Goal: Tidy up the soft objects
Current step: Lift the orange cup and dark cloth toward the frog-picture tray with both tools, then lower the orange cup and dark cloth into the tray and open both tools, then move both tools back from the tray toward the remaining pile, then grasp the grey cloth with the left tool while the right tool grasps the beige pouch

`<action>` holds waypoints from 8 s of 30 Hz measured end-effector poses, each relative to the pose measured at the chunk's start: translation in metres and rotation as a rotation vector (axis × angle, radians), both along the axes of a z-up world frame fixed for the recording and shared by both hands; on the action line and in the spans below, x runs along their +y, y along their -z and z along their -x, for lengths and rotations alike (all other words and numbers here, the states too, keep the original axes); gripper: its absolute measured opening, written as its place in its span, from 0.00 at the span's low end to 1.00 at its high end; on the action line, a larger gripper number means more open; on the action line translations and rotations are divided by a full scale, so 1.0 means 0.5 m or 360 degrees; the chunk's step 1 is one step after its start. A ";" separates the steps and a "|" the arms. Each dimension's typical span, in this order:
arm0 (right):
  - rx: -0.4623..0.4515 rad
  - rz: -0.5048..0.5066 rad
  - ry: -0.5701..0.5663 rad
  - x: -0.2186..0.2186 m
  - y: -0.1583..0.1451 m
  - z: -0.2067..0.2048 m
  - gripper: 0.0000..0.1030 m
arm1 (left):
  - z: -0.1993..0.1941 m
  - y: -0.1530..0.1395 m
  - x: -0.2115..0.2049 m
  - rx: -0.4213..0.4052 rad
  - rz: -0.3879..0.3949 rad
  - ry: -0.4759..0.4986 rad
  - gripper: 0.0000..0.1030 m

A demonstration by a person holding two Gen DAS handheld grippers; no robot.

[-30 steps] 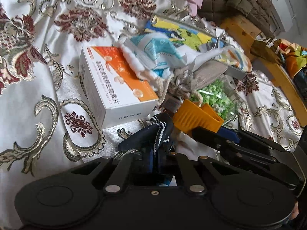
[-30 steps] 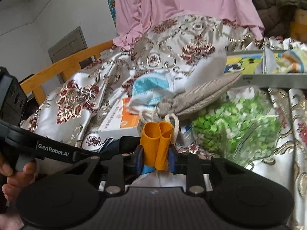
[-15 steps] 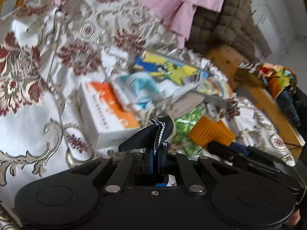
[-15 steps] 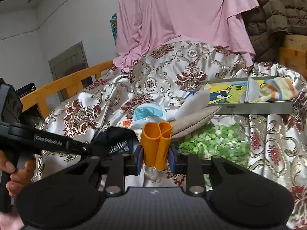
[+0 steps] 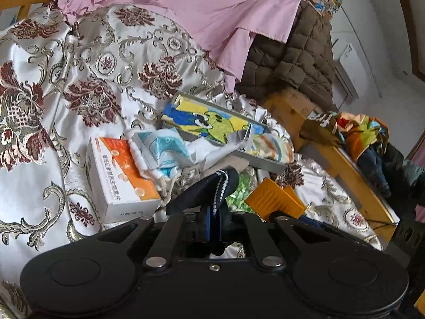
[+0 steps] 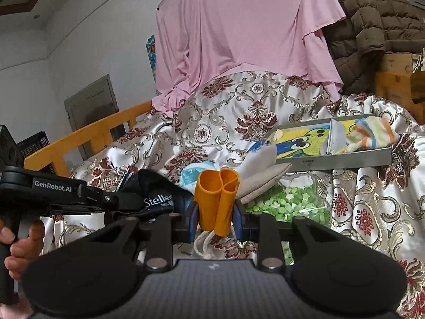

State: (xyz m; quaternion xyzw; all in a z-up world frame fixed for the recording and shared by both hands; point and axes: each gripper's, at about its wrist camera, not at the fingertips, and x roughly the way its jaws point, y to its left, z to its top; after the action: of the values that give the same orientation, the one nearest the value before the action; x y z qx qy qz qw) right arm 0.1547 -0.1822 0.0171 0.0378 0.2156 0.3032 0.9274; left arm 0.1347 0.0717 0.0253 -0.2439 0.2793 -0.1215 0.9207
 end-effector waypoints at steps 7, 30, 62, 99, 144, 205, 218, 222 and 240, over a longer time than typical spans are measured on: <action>-0.0045 -0.0043 0.0026 -0.016 -0.020 0.001 0.28 | 0.001 -0.042 -0.033 -0.0070 -0.0051 0.0030 0.04; -0.0172 -0.0138 0.0260 -0.129 -0.069 -0.100 0.28 | -0.271 -0.110 -0.183 0.0109 -0.0104 0.0154 0.03; 0.0154 0.0152 0.0184 -0.027 0.050 -0.733 0.32 | -0.811 0.073 -0.090 0.0160 -0.0218 0.0196 0.04; 0.0137 0.0345 0.0264 -0.013 0.062 -0.690 0.57 | -0.786 0.103 -0.085 0.0242 -0.0238 0.0063 0.61; -0.0152 0.0235 0.0152 -0.004 -0.062 -0.063 1.00 | -0.086 -0.031 -0.006 -0.0268 -0.0398 -0.0160 0.99; -0.0049 0.0328 0.0074 -0.015 0.086 -0.124 1.00 | -0.079 0.145 -0.081 0.0128 -0.0662 0.0332 0.34; -0.0077 0.0291 0.0105 -0.013 0.089 -0.138 1.00 | -0.075 0.100 -0.043 0.0038 -0.0477 0.0224 0.13; -0.0085 0.0293 0.0105 -0.010 0.089 -0.148 1.00 | -0.077 0.090 -0.042 0.0013 -0.0474 0.0222 0.12; 0.0002 0.0226 0.0009 0.043 0.088 -0.268 0.99 | -0.097 0.054 -0.018 -0.0053 -0.0485 0.0173 0.12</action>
State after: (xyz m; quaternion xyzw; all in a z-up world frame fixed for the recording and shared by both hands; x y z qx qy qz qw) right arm 0.2885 -0.1606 -0.0271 -0.0272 0.2369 0.2844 0.9286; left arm 0.1832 0.0624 -0.0016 -0.0840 0.2920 -0.1315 0.9436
